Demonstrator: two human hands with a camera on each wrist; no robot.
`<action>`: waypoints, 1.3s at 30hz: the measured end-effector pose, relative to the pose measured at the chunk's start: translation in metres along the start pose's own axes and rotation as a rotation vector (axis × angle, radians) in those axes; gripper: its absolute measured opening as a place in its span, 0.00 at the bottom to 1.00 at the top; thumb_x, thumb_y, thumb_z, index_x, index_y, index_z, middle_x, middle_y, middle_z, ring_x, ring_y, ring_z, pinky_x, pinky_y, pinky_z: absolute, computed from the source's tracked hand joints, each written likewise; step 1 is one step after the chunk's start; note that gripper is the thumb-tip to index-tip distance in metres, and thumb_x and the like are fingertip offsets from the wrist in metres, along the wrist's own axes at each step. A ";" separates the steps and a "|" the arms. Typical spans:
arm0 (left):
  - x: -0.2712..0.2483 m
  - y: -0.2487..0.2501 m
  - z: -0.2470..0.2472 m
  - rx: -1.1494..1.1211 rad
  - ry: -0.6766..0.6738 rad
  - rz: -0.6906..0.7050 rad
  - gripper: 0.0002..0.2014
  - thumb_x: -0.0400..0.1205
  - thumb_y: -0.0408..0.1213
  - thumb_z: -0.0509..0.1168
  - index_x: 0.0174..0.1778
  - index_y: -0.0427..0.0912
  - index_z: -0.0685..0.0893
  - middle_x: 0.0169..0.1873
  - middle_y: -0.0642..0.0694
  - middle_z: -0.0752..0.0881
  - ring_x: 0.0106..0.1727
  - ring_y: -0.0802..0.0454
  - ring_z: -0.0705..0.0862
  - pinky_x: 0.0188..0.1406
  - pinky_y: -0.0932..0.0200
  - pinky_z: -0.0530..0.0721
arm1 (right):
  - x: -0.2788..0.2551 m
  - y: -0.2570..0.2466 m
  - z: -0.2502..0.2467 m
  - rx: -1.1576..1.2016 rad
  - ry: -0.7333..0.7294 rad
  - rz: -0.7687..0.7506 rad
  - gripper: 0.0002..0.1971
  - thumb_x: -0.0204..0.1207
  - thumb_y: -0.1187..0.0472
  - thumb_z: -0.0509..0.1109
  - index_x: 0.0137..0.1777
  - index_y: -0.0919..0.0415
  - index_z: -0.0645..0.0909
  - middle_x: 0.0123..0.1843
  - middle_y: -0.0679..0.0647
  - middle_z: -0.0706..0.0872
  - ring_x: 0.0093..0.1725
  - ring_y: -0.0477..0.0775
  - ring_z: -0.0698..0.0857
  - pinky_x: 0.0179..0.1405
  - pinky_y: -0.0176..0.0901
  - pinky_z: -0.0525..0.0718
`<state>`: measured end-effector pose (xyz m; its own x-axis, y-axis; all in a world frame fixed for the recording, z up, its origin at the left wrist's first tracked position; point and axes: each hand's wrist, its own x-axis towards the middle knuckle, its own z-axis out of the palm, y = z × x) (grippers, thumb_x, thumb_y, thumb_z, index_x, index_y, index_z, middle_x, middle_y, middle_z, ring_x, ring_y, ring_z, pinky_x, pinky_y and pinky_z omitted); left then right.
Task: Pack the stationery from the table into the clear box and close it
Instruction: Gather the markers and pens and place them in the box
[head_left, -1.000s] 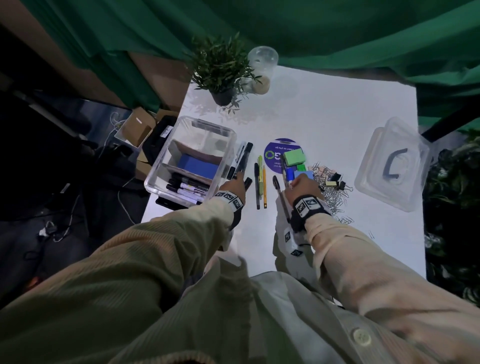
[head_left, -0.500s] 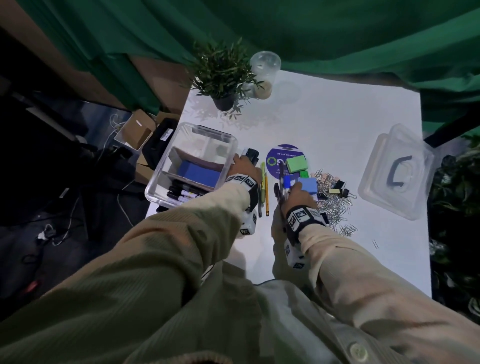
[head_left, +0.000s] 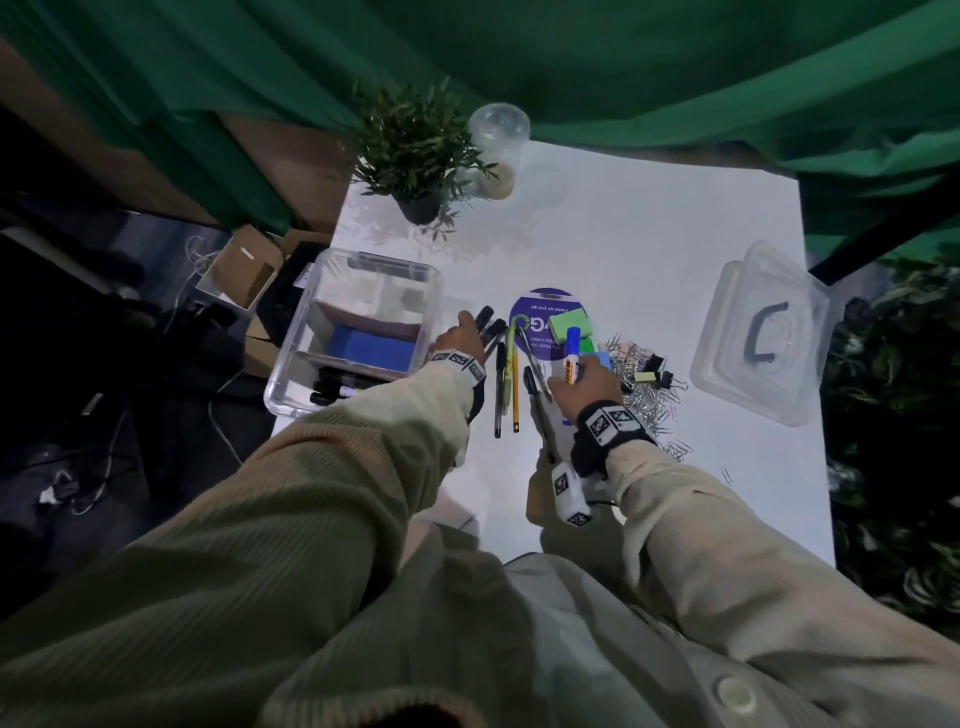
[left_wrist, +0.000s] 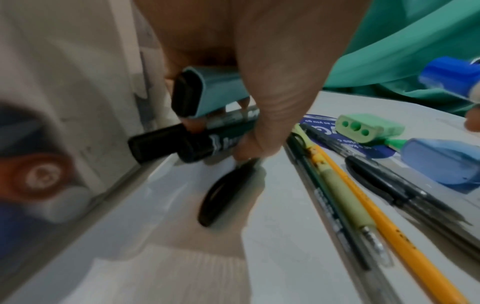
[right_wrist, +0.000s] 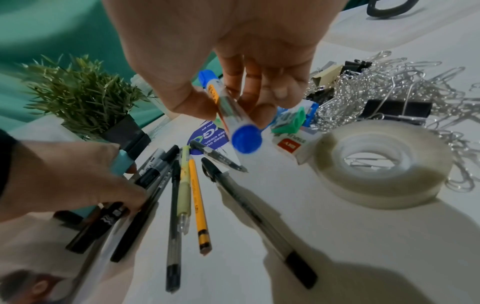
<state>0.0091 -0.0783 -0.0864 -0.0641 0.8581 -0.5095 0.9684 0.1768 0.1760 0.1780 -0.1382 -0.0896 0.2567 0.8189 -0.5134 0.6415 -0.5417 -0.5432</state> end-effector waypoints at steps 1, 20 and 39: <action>-0.003 0.000 -0.002 -0.019 -0.009 0.005 0.28 0.78 0.31 0.64 0.72 0.36 0.60 0.60 0.34 0.83 0.61 0.34 0.83 0.58 0.43 0.80 | 0.000 -0.001 0.000 0.015 0.001 0.002 0.24 0.73 0.49 0.69 0.65 0.61 0.76 0.52 0.60 0.85 0.49 0.63 0.86 0.52 0.54 0.87; -0.083 -0.074 -0.101 0.098 -0.088 0.366 0.11 0.77 0.43 0.66 0.50 0.50 0.71 0.42 0.43 0.82 0.48 0.39 0.84 0.40 0.55 0.77 | -0.035 -0.084 0.016 0.042 0.008 -0.203 0.20 0.87 0.59 0.50 0.61 0.68 0.81 0.66 0.70 0.81 0.64 0.68 0.79 0.57 0.48 0.73; -0.086 -0.161 -0.095 0.492 -0.087 0.444 0.30 0.80 0.45 0.68 0.79 0.56 0.67 0.74 0.45 0.75 0.71 0.42 0.77 0.66 0.52 0.77 | -0.094 -0.147 0.083 0.092 -0.032 -0.470 0.09 0.74 0.44 0.70 0.46 0.48 0.79 0.41 0.49 0.84 0.45 0.56 0.85 0.46 0.47 0.84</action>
<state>-0.1644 -0.1348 0.0092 0.3655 0.7531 -0.5470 0.8969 -0.4422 -0.0096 -0.0004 -0.1514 -0.0171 -0.0693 0.9735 -0.2179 0.6155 -0.1302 -0.7773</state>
